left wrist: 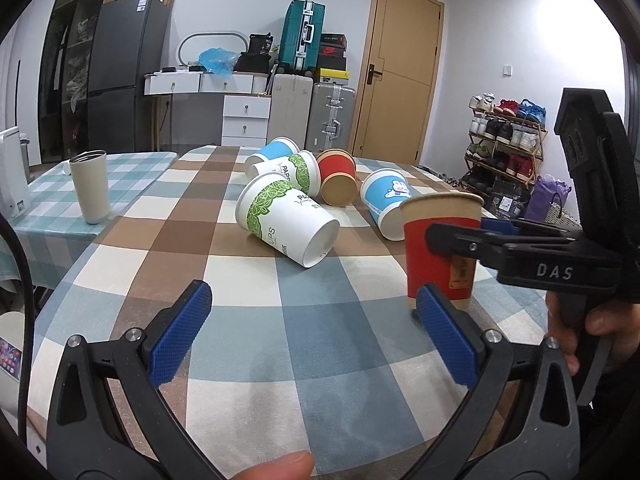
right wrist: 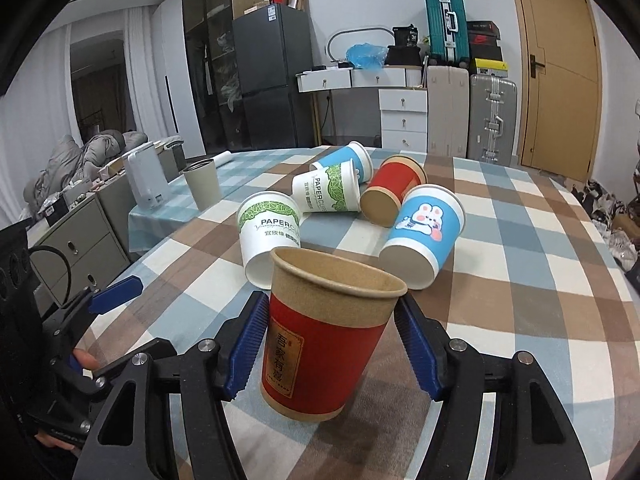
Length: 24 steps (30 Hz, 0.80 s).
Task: Flip cup upright
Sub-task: 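Close the right gripper on the red cup while the left gripper releases it, then lower the red cup upright onto the table and open the right gripper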
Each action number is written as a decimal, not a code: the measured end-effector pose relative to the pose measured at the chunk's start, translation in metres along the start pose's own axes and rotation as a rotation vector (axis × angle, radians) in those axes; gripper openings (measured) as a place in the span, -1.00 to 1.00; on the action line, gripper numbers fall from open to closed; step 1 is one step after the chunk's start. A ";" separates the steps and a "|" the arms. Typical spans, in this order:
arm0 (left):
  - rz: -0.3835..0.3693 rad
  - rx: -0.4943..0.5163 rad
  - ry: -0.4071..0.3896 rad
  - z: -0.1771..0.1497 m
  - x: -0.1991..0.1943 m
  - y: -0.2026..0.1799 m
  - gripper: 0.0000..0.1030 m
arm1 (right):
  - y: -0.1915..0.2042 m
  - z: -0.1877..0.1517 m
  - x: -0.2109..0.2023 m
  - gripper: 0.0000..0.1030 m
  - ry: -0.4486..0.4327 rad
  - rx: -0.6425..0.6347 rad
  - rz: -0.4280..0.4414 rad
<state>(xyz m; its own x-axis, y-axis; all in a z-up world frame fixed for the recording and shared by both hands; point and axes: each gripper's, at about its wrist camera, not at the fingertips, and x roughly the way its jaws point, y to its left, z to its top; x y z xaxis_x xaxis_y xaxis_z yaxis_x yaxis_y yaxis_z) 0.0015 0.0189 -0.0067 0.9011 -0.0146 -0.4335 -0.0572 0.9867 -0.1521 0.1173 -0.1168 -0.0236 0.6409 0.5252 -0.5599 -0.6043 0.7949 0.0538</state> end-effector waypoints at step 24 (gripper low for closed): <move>0.002 -0.004 0.001 0.000 0.000 0.001 0.98 | 0.019 -0.026 -0.016 0.19 0.030 -0.117 0.031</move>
<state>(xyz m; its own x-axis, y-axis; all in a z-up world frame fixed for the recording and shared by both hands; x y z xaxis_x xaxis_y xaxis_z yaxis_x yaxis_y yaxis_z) 0.0011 0.0195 -0.0063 0.9005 -0.0127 -0.4348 -0.0608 0.9861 -0.1547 0.0836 -0.1181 -0.0353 0.6079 0.5382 -0.5838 -0.6758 0.7367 -0.0246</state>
